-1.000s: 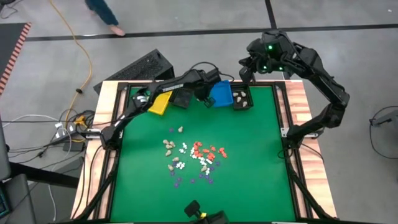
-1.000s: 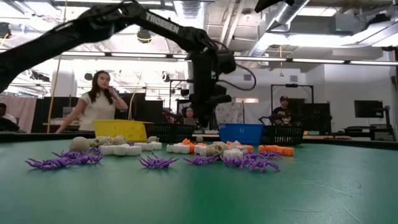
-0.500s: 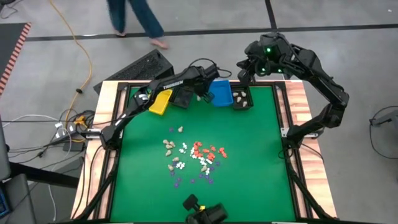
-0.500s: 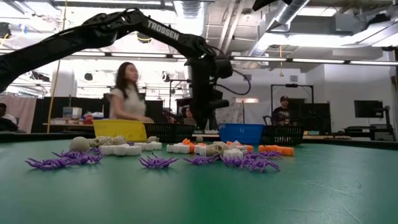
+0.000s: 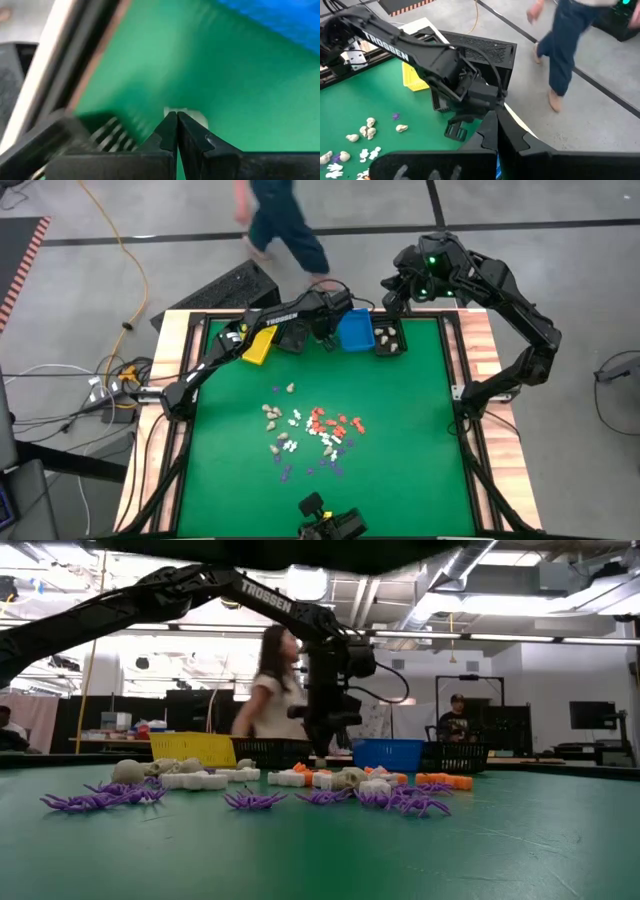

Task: Sort Halloween decoration
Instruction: Put the white skull toy into the right black basket, then adjust the colored baskets

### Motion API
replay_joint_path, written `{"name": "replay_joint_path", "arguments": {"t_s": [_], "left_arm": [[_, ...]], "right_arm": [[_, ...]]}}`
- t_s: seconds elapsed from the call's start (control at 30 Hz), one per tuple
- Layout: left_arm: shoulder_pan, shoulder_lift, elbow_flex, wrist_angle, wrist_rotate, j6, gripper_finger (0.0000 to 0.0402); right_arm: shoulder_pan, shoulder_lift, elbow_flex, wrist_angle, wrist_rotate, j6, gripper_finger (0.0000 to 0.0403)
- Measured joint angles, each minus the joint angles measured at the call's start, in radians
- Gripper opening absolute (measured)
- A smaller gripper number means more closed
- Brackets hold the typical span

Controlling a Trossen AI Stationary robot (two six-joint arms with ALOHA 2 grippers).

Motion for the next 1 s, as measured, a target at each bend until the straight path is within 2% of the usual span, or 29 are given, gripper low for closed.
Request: {"name": "replay_joint_path", "arguments": {"t_s": [0.07, 0.17, 0.4, 0.73, 0.87, 1.0], "left_arm": [[0.0, 0.006, 0.003, 0.0, 0.045, 0.003, 0.0], [0.0, 0.004, 0.005, -0.038, 0.045, 0.0, 0.0], [-0.03, 0.004, 0.005, -0.239, 0.127, -0.047, 0.0], [-0.14, 0.003, 0.005, -0.29, 0.267, -0.056, 0.0], [-0.194, -0.028, 0.004, -0.288, 0.259, -0.038, 0.0], [-0.212, -0.084, 0.005, -0.25, 0.155, -0.01, 0.0]], "right_arm": [[0.0, 0.0, 0.0, 0.0, -0.001, 0.0, 0.002], [0.012, 0.0, 0.0, 0.0, -0.005, 0.0, 0.002], [0.046, 0.0, 0.0, 0.004, -0.005, -0.008, 0.002], [0.065, 0.0, 0.0, 0.012, -0.002, -0.011, 0.002], [0.066, -0.001, 0.0, 0.01, -0.002, -0.031, 0.002], [0.066, -0.002, 0.0, 0.006, -0.002, -0.032, 0.002]]}}
